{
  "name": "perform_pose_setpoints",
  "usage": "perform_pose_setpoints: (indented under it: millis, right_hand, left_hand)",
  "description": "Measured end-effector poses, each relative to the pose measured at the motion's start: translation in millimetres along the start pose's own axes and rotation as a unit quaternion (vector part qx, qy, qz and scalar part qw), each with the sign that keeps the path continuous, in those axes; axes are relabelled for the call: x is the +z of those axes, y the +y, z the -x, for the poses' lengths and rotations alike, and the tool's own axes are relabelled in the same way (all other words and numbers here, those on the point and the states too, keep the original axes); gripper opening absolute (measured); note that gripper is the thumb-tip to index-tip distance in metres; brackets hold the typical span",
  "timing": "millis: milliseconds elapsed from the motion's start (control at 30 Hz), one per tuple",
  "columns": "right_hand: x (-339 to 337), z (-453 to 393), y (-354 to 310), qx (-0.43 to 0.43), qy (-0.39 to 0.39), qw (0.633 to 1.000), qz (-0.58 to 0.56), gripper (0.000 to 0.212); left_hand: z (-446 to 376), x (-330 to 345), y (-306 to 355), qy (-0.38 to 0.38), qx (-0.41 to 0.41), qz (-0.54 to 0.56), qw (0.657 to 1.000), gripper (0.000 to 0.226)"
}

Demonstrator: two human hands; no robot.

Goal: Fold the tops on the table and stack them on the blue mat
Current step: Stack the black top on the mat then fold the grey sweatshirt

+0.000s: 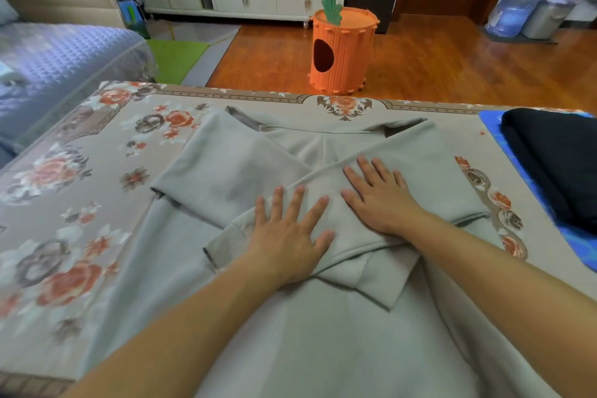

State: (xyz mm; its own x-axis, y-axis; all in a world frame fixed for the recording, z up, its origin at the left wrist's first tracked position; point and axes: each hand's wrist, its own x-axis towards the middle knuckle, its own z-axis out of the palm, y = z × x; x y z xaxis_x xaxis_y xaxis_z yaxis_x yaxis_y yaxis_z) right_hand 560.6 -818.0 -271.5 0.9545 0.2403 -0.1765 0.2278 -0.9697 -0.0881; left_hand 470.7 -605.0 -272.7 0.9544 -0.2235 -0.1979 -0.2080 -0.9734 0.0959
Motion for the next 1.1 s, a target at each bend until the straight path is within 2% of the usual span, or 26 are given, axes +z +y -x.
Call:
perform_pose_setpoints:
  millis: [133,167,200,267,300,367,400,467,567,667,733,833,967,1100]
  right_hand:
    - [-4.4,1.0,-3.0,0.010,-0.042,0.999,0.007,0.065]
    - [-9.9,1.1,-2.5,0.008,-0.055,0.998,0.014,0.065]
    - [-18.2,-0.2,-3.0,0.003,-0.057,0.998,0.033,0.064]
    - [-39.2,-9.4,-10.3,-0.031,0.042,0.996,0.074,0.070]
    - [-50.8,-17.8,-17.3,-0.051,0.105,0.991,0.071,0.069]
    - [-66.0,-44.6,-32.5,-0.066,0.154,0.986,0.014,0.049]
    - [-70.8,-60.4,-42.4,-0.067,0.138,0.988,-0.022,0.042]
    - [-72.9,-96.6,-61.4,-0.059,0.086,0.993,-0.050,0.047]
    - [-62.0,-148.4,-77.2,-0.036,0.035,0.999,0.002,0.062]
    - [-48.6,-174.1,-80.4,0.012,-0.012,1.000,0.001,0.065]
    - [-44.5,-175.0,-81.2,0.027,-0.010,1.000,0.000,0.060]
    - [-44.2,-175.2,-75.8,0.044,0.020,0.999,0.017,0.066]
    - [-49.8,-178.9,-70.0,0.053,0.000,0.999,0.011,0.075]
    - [-53.3,-182.0,-67.0,0.034,0.012,0.999,0.015,0.065]
  left_hand:
    - [45.0,-9.1,-10.0,-0.024,0.002,0.069,0.997,0.069]
    - [61.2,-11.5,-23.6,0.014,-0.010,0.094,0.995,0.071]
    - [77.4,-13.5,-41.5,0.085,-0.034,0.126,0.988,0.068]
    - [105.8,-15.2,-86.4,0.226,-0.119,0.162,0.953,0.044]
    - [118.4,-18.1,-108.8,0.242,-0.183,0.174,0.937,0.036]
    - [141.3,-23.2,-142.4,0.179,-0.309,0.181,0.916,0.037]
    - [149.2,-24.5,-154.2,0.132,-0.348,0.157,0.915,0.038]
    - [157.6,-23.9,-165.8,0.061,-0.386,0.122,0.912,0.032]
    - [156.1,-19.8,-169.3,0.050,-0.386,0.102,0.916,0.030]
    - [148.4,-18.2,-168.8,0.042,-0.386,0.100,0.916,0.025]
    - [145.0,-20.6,-168.2,0.043,-0.388,0.109,0.914,0.020]
    - [141.3,-25.0,-169.6,0.065,-0.392,0.133,0.908,0.015]
    - [134.3,-30.6,-165.5,0.028,-0.392,0.121,0.911,0.012]
    - [130.4,-28.2,-175.1,0.013,-0.377,0.089,0.922,0.010]
